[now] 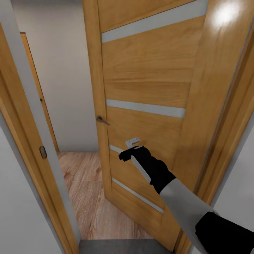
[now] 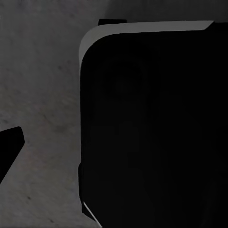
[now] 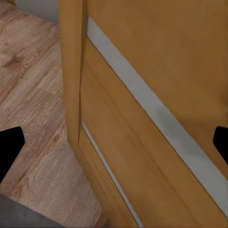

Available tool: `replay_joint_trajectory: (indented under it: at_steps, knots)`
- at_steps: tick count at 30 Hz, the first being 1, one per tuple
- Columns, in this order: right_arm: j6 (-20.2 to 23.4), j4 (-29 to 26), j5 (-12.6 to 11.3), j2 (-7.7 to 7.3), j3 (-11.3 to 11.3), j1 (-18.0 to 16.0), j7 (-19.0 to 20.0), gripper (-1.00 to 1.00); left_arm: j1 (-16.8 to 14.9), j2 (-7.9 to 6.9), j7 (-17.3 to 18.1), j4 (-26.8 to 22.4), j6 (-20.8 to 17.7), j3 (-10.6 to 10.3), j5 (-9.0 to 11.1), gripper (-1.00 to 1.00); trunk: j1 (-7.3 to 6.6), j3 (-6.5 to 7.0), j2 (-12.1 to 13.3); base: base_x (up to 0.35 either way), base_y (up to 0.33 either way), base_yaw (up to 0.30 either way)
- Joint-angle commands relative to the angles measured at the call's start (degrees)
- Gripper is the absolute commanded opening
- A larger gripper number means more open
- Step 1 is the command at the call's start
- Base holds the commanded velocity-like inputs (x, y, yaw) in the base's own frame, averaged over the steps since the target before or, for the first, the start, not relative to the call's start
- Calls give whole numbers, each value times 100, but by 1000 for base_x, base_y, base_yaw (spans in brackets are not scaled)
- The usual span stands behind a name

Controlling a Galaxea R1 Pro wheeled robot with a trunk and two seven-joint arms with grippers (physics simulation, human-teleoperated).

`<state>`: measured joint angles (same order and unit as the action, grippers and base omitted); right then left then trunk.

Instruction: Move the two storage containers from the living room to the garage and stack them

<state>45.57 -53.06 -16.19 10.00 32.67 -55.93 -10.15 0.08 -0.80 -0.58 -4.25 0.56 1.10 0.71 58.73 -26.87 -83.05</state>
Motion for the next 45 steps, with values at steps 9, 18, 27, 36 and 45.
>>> replay_joint_trajectory:
  at_steps: [9,18,27,36,45]
  knots:
    - [5,-3,-93,0,9,-1,-64,100,1,0,-28,-6,6,3,8,100,0,-6,-3,0,0,0]
    - [10,-37,-83,0,60,3,-51,100,1,-8,1,-14,14,-18,-1,100,0,-6,-3,174,0,0]
    - [42,-69,-57,0,341,3,-49,100,1,-8,-14,-15,15,-13,-9,100,0,-6,-3,220,0,0]
    - [125,-81,-30,0,580,3,-167,100,1,-5,-20,-15,15,-13,-10,100,0,-6,-3,17,0,0]
    - [395,-89,-28,0,722,3,-691,100,1,0,-21,-15,15,-13,-10,100,0,-6,-3,0,0,0]
